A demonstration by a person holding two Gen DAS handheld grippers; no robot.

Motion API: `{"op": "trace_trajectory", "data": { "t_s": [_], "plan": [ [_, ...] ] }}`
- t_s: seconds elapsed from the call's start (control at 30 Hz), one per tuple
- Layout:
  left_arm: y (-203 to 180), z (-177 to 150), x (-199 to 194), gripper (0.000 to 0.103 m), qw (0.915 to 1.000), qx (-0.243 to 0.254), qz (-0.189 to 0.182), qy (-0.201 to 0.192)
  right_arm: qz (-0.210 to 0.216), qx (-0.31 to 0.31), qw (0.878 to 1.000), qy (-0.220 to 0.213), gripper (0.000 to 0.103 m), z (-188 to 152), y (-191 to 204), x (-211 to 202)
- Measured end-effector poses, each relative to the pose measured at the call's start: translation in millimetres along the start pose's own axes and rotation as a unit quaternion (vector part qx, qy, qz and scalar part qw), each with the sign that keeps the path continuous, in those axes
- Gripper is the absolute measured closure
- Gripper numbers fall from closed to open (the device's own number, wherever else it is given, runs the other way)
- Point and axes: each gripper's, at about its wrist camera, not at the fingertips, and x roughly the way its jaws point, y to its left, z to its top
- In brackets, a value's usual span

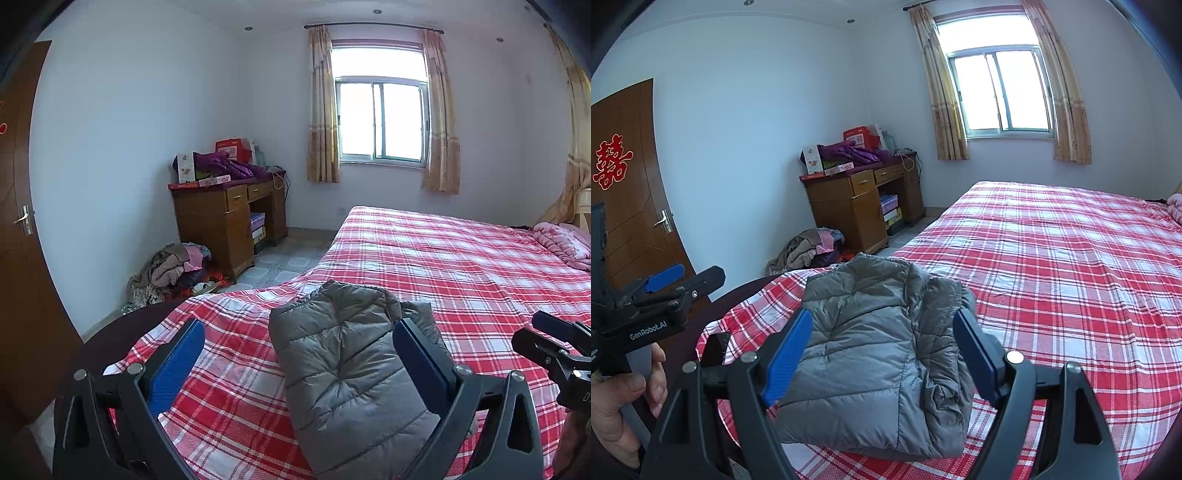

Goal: Fold large clothes

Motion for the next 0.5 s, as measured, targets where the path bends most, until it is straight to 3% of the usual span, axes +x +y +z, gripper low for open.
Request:
{"op": "trace_trajectory", "data": {
  "t_s": [0.5],
  "plan": [
    [0.2, -3.4, 3.9, 0.001, 1.0000, 0.001, 0.001, 0.006, 0.001, 0.000, 1.000, -0.001, 0.021, -0.6, -0.1, -0.7]
  ]
}}
